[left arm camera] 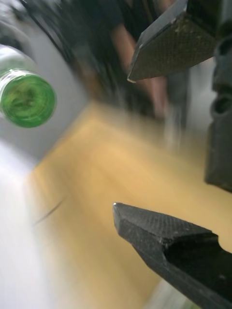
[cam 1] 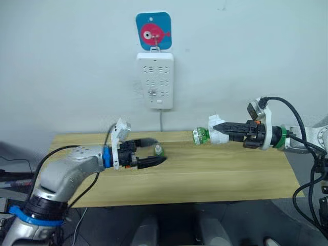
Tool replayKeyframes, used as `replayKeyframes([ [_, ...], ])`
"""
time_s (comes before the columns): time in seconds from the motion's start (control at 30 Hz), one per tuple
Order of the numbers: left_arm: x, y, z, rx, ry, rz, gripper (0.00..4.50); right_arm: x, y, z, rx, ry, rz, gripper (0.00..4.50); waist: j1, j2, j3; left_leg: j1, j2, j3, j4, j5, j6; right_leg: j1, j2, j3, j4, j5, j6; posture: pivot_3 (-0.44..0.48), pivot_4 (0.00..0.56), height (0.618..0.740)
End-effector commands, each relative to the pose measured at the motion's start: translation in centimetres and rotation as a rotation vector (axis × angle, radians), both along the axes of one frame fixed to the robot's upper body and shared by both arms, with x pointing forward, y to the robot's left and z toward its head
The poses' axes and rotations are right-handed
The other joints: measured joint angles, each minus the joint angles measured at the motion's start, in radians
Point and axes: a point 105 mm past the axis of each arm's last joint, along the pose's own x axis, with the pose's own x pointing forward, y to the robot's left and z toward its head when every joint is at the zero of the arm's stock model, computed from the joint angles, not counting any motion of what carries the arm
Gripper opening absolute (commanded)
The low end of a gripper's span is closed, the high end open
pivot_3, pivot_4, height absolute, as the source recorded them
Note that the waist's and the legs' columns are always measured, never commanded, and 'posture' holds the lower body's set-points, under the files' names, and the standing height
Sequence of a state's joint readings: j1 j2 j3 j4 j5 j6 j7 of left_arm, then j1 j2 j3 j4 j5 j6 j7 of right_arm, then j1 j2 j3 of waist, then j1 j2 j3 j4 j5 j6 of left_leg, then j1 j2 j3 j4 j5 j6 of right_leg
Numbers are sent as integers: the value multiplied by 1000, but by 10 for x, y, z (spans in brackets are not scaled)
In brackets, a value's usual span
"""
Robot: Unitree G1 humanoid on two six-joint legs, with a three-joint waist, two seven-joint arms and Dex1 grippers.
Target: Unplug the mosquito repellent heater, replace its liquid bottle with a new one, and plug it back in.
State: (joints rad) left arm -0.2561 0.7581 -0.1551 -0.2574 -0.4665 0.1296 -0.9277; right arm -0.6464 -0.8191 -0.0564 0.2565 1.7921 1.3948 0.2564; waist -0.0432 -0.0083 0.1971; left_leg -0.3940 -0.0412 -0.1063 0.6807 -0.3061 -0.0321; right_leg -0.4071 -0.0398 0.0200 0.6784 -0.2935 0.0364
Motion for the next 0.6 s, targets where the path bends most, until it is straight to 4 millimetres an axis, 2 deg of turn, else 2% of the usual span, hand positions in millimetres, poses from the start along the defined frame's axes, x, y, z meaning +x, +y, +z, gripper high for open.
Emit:
replayKeyframes([
  [0.03,3,-5,20,84,-573,-34,4468,1,2,15,52,-33,13,2975,16,0,0,0,0,1,0,0,0,0,0,0,0,0,0,-47,185,740],
  [0.13,2,-8,26,108,-874,-54,4468,4,4,17,65,-30,10,2975,22,0,0,-1,0,0,1,0,1,0,0,0,1,0,0,-44,189,740],
  [0.23,-2,-20,32,67,-1033,-90,4468,4,7,18,79,-21,15,2975,22,0,0,-1,0,1,1,-2,3,0,-1,0,1,1,0,-44,195,740],
  [0.6,9,-51,29,56,-1139,-164,4468,-4,23,22,98,-27,64,2975,11,0,0,-2,0,-1,1,-2,4,-1,-1,-2,3,2,2,-61,203,740],
])
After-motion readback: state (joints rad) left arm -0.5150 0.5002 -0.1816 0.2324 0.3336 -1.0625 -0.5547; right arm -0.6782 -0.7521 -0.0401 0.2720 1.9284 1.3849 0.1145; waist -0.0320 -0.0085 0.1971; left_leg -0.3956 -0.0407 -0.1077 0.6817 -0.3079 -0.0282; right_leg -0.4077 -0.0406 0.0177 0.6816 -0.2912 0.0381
